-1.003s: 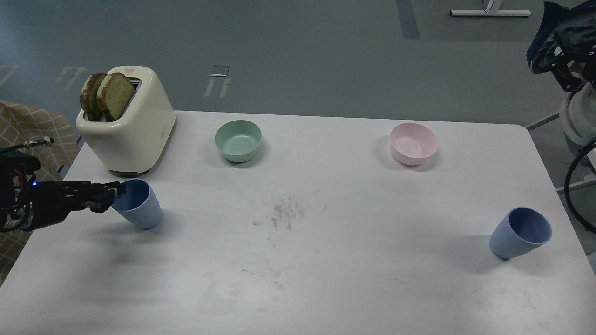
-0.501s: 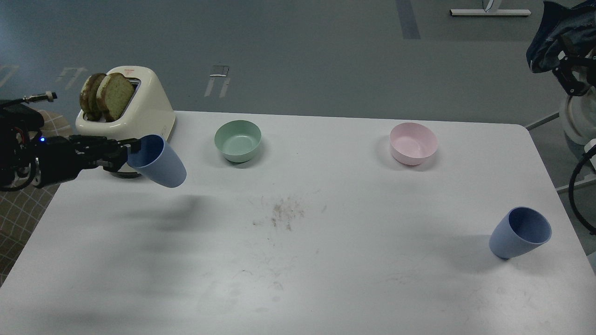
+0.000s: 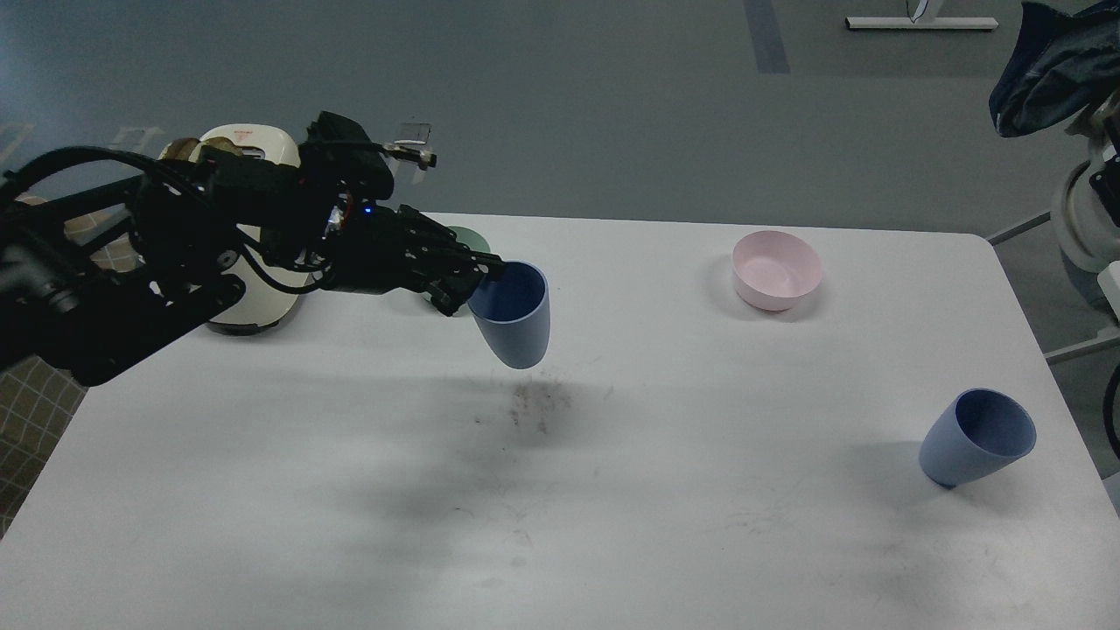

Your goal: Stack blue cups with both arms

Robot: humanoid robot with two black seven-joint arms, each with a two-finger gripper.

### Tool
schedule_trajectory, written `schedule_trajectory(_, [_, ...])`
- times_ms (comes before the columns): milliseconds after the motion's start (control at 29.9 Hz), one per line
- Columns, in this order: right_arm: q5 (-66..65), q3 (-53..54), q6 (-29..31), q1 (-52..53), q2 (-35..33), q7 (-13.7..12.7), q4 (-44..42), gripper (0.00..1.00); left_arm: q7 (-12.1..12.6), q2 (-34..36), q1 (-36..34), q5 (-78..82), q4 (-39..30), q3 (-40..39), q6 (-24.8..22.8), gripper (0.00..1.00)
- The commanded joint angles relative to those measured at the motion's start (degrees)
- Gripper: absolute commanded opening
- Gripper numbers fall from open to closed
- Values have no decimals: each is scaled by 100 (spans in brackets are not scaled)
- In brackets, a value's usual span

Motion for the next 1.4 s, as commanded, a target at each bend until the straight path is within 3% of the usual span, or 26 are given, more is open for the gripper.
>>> schedule_trajectory(0, [5,58,0,-92,-76,-9,17,100,311,-660,-139,32,403,356,-3,0])
schedule_trajectory(234, [5,269,0,-259,-155,-1,17,100,320,-1460,-235,58,1492,619,-3,0])
schedule_trajectory(735, [5,287,0,-347,-146,-1,26,100,337,-1900,-244,32,1792,814,-3,0])
schedule_trajectory(769, [5,287,0,-347,-146,-1,26,100,337,-1900,-253,-20,1792,813,-3,5])
schedule_trajectory(802, [5,287,0,-347,-129,-1,26,100,329,-1909,-253,-56,1792,770,-3,25])
schedule_trajectory(835, [5,287,0,-347,-129,-1,26,100,329,-1909,-253,-56,1792,769,-3,25])
schedule_trajectory(869, [5,287,0,-347,-120,-1,26,100,311,-1909,-253,-56,1784,752,-3,53])
schedule_trajectory(902, [5,287,0,-347,-111,-1,26,100,294,-1909,-244,-56,1783,752,2,70])
schedule_trajectory(1136, [5,287,0,-347,-155,-1,17,100,223,-1707,-454,-723,1713,629,37,80])
schedule_trajectory(1237, [-4,287,0,-443,-321,-9,52,100,162,-1382,-596,-1899,1713,103,125,83])
schedule_trajectory(1303, [-21,269,0,-566,-444,-9,174,100,188,-1172,-569,-2818,1713,-387,239,93])
schedule_trajectory(1370, [-22,278,0,-785,-515,-9,315,100,179,-909,-482,-3680,1722,-740,257,96])
